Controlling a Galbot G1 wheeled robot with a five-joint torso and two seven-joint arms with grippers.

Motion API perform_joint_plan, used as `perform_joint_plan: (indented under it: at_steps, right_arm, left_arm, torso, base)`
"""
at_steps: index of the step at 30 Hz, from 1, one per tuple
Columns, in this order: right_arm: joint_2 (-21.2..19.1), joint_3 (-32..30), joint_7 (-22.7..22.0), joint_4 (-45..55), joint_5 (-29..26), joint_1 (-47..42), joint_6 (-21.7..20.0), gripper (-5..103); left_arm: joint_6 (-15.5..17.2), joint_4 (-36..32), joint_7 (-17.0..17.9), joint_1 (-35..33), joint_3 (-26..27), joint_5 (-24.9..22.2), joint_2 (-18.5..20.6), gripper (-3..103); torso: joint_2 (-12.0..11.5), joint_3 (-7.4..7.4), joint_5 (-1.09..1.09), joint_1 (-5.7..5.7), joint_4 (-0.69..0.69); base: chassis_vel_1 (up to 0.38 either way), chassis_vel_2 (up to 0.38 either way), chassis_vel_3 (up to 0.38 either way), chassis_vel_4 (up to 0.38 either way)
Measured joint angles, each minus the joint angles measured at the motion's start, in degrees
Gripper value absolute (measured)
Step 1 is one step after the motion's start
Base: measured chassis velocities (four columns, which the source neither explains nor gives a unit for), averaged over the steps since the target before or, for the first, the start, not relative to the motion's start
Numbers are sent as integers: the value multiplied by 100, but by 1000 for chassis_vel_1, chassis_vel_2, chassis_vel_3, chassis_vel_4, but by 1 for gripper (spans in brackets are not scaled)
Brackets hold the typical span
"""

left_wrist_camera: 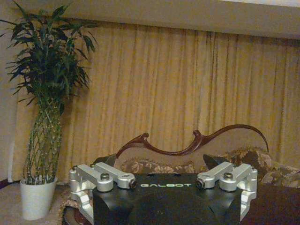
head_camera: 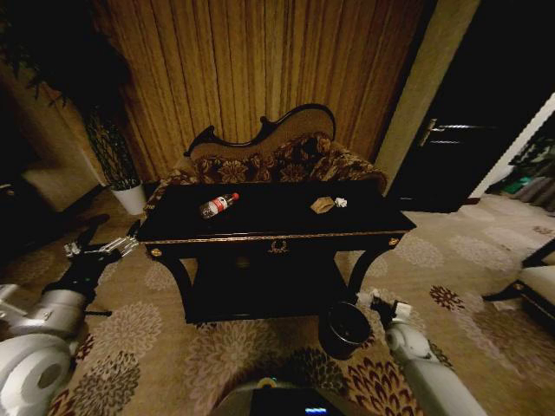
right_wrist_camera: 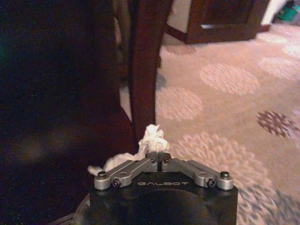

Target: Move to the front of the table and place the trash on the table into the trash bin.

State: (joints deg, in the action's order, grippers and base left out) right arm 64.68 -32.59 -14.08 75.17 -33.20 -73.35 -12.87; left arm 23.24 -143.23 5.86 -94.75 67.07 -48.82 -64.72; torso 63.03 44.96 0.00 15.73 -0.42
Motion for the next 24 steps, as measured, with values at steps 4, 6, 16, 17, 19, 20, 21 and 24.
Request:
perform_joint_plan:
  at_steps: [4, 6, 16, 17, 19, 20, 21, 24]
  right_arm:
    - [205, 18, -12, -428, 330, 163, 91, -2]
    - [247, 17, -21, -502, 449, 178, 95, 3]
    - [221, -13, -49, -471, 598, 143, 202, 41]
    - [211, -16, -49, -461, 601, 135, 203, 47]
    - [204, -20, -49, -452, 609, 125, 204, 47]
    - [199, -26, -49, -446, 637, 107, 204, 53]
    - [194, -26, -49, -438, 660, 91, 204, 58]
    - [189, -28, -47, -420, 693, 59, 204, 69]
  left_arm:
    - [-96, 0, -17, -41, 25, 4, -9, 100]
    - [-117, 0, -39, -64, 55, 4, -9, 100]
    - [-124, 0, -56, -28, -19, 9, -30, 100]
    - [-123, 0, -56, -21, -31, 11, -31, 100]
    - [-122, 0, -56, -16, -43, 13, -32, 100]
    - [-121, 0, -56, -14, -49, 15, -33, 100]
    - [-120, 0, -56, -14, -50, 16, -34, 100]
    - [-117, 0, -55, -13, -49, 16, -34, 100]
  torso:
    - [1, 0, 0, -1, 1]
    - [1, -1, -1, -2, 1]
    - [1, -1, -1, -1, 0]
    - [1, -1, -1, -1, 0]
    - [1, -1, 0, -1, 0]
    - [1, -1, 0, -1, 0]
    - [1, -1, 0, -1, 0]
    - [1, -1, 1, -1, 0]
  base:
    - [0, 0, 0, 0]
    - [0, 0, 0, 0]
    - [0, 0, 0, 0]
    - [0, 0, 0, 0]
    - [0, 0, 0, 0]
    - [0, 0, 0, 0]
    - [0, 0, 0, 0]
    - [0, 0, 0, 0]
